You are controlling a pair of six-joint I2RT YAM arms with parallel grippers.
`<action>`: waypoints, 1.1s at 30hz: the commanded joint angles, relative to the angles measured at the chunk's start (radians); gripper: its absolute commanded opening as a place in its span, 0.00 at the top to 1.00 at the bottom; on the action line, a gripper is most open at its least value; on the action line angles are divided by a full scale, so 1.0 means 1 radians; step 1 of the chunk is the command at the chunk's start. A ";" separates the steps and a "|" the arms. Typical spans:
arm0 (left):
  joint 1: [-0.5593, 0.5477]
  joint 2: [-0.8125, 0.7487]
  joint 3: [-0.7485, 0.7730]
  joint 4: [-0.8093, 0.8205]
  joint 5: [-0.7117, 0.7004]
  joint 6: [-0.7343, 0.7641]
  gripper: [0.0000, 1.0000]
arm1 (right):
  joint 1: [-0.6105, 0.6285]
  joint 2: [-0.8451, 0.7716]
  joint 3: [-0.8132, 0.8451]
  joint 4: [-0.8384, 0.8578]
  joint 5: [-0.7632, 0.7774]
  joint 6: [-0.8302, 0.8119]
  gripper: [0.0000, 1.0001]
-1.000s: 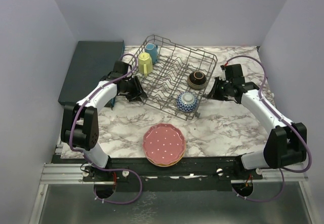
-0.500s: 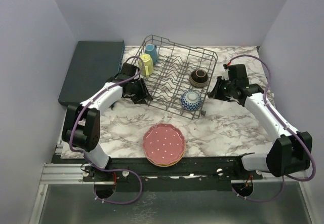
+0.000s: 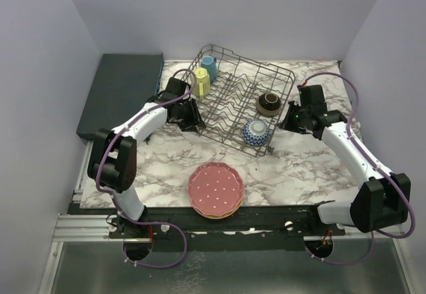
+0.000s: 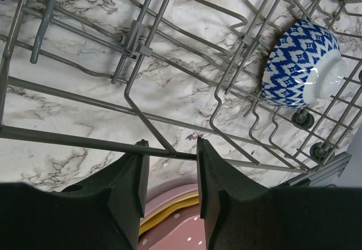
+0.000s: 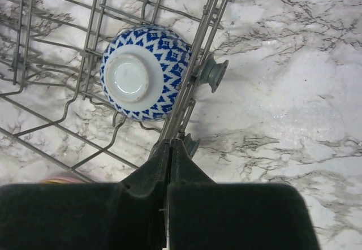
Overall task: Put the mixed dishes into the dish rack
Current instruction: Adjust the dish rack at the center of the board.
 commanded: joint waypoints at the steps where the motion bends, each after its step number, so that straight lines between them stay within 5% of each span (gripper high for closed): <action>1: -0.058 0.048 0.080 0.074 0.093 0.169 1.00 | 0.002 0.023 0.028 -0.025 0.075 0.018 1.00; 33: 0.126 0.166 0.295 -0.032 -0.129 0.231 1.00 | 0.003 0.121 0.147 -0.005 0.034 0.005 0.94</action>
